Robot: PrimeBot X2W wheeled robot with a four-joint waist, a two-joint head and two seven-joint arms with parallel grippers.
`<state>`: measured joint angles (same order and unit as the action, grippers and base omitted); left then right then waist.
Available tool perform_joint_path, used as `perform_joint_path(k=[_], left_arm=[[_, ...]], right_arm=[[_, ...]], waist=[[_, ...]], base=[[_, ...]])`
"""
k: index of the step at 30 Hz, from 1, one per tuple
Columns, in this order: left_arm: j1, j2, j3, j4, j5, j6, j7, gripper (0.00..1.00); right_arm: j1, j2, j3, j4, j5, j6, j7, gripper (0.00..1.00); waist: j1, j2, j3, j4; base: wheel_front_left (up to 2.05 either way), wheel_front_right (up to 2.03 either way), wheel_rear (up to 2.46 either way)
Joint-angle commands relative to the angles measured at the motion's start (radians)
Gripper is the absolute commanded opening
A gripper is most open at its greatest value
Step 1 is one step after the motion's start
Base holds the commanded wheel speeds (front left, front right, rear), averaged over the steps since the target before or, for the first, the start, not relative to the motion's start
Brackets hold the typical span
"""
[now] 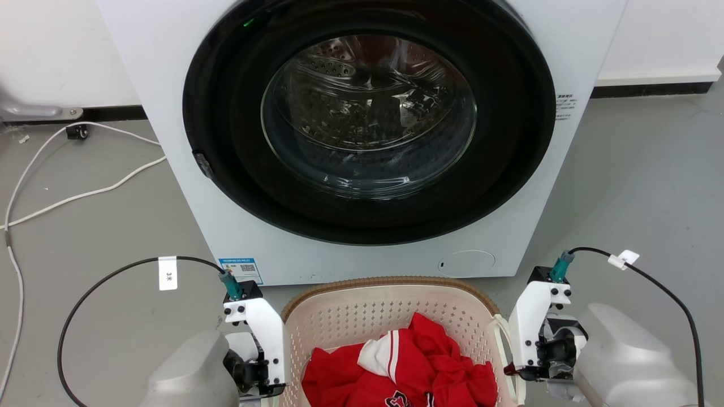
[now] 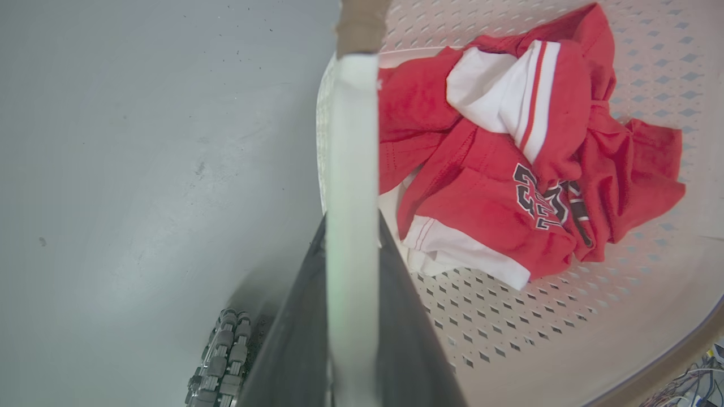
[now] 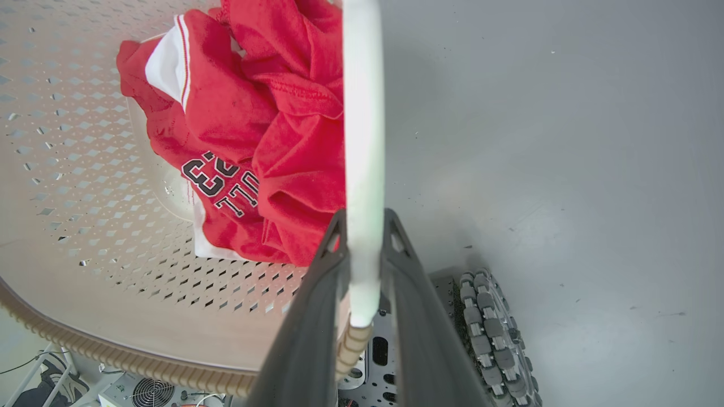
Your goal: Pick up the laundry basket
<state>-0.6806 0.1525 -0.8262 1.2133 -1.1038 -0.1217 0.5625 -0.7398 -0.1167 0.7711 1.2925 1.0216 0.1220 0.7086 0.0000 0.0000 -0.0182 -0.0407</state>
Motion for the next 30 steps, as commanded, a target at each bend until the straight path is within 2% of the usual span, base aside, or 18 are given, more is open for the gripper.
perform_joint_path(k=[1, 30], left_arm=[[-0.009, -0.045, -0.001, -0.029, -0.014, -0.016, -0.004, 0.00], [-0.016, -0.044, -0.044, -0.026, -0.053, -0.016, -0.044, 0.00]], right_arm=[[-0.013, 0.052, -0.003, -0.016, 0.015, 0.016, -0.005, 0.00], [-0.027, 0.049, 0.002, -0.013, 0.014, 0.016, -0.026, 0.00]], waist=[[0.0000, 0.0000, 0.000, 0.000], [0.0000, 0.0000, 0.021, 0.003]], base=[[0.00, 0.00, 0.00], [0.00, 0.00, 0.00]])
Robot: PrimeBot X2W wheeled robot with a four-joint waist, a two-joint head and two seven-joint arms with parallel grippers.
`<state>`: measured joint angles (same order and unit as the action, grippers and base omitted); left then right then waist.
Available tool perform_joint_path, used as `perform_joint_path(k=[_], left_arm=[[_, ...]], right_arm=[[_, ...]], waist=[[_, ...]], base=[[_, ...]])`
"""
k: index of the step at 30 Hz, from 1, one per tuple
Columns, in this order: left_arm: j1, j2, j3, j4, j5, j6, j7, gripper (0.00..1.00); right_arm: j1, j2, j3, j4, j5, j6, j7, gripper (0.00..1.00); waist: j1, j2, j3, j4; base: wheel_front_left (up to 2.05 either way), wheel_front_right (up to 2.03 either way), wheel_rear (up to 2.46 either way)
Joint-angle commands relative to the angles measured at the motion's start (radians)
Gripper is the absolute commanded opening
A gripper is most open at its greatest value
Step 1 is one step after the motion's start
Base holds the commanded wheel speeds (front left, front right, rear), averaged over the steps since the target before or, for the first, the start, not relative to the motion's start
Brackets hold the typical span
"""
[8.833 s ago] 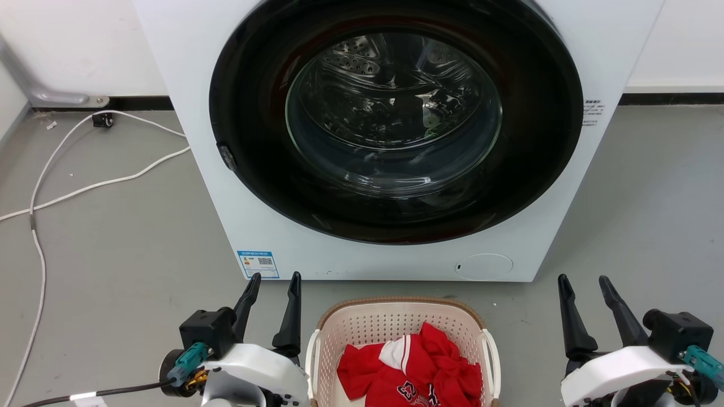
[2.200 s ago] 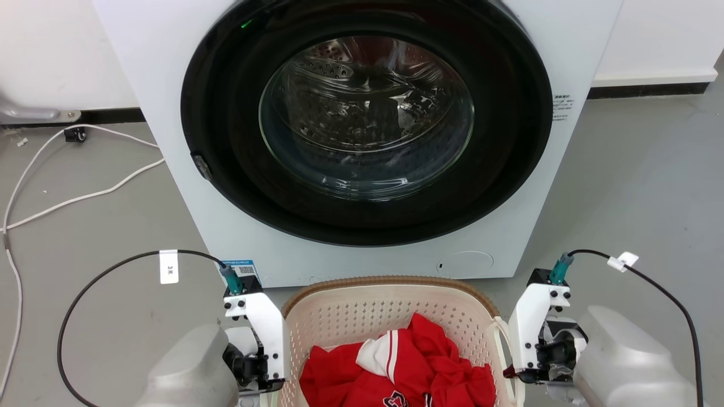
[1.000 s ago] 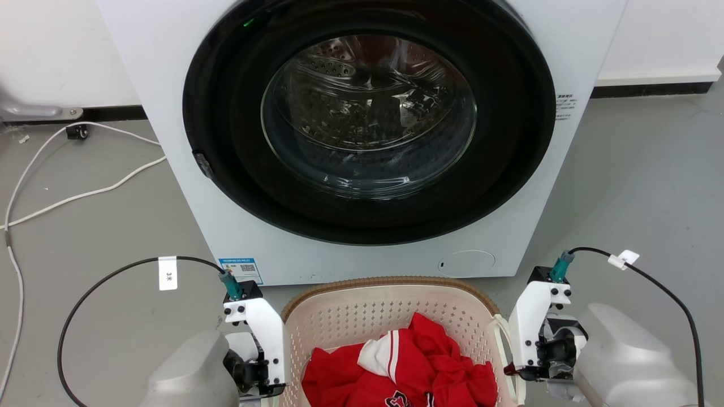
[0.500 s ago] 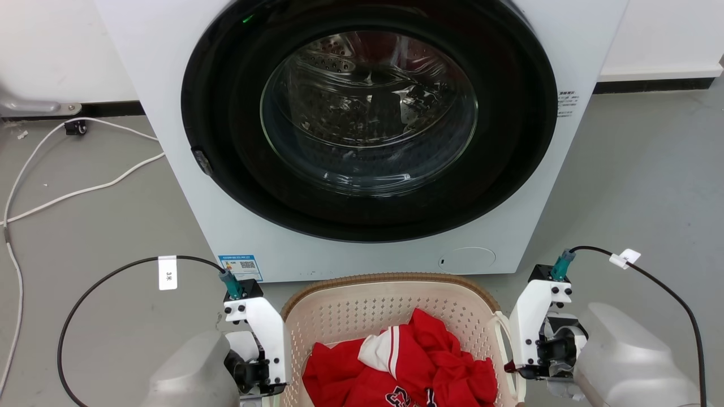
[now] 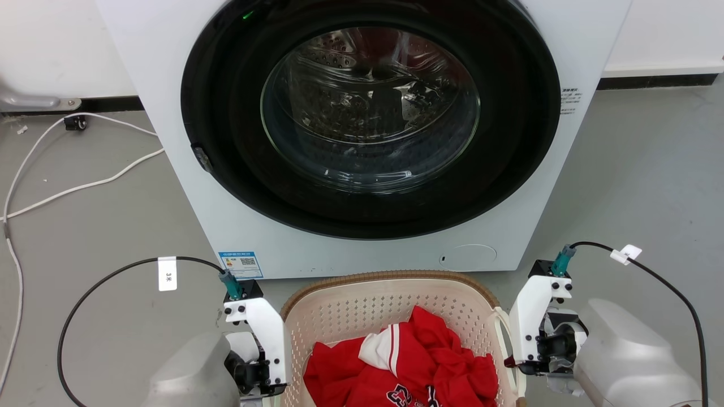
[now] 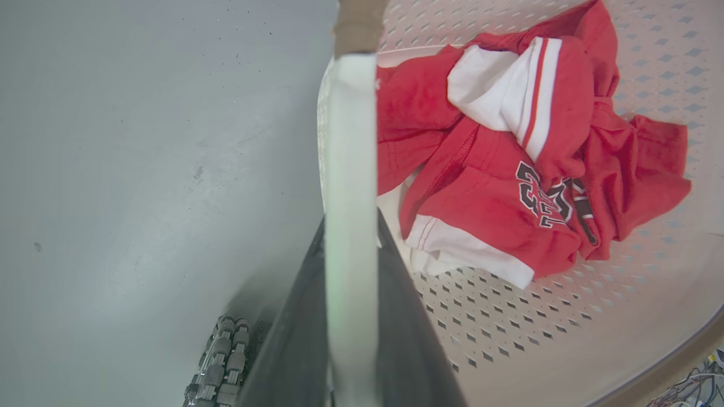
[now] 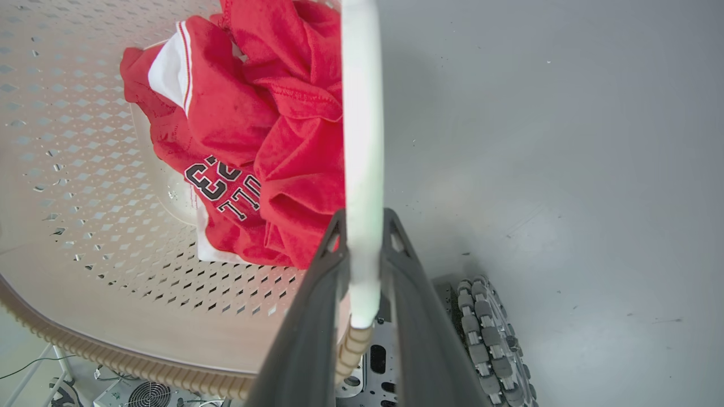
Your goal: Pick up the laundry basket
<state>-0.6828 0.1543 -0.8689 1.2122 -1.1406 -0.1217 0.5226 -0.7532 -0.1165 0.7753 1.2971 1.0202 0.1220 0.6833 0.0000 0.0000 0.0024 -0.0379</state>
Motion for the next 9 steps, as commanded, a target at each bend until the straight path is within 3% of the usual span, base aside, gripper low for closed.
perform_joint_path(k=[1, 9], left_arm=[[-0.013, -0.046, -0.003, -0.025, -0.016, -0.016, -0.004, 0.00], [-0.014, -0.042, -0.019, -0.022, -0.026, -0.016, -0.011, 0.00]], right_arm=[[-0.014, 0.049, -0.003, -0.017, 0.016, 0.016, -0.001, 0.00], [-0.016, 0.052, -0.003, -0.017, 0.022, 0.016, -0.006, 0.00]], waist=[[0.0000, 0.0000, 0.000, 0.000], [0.0000, 0.0000, 0.004, 0.000]], base=[[0.00, 0.00, 0.00], [0.00, 0.00, 0.00]])
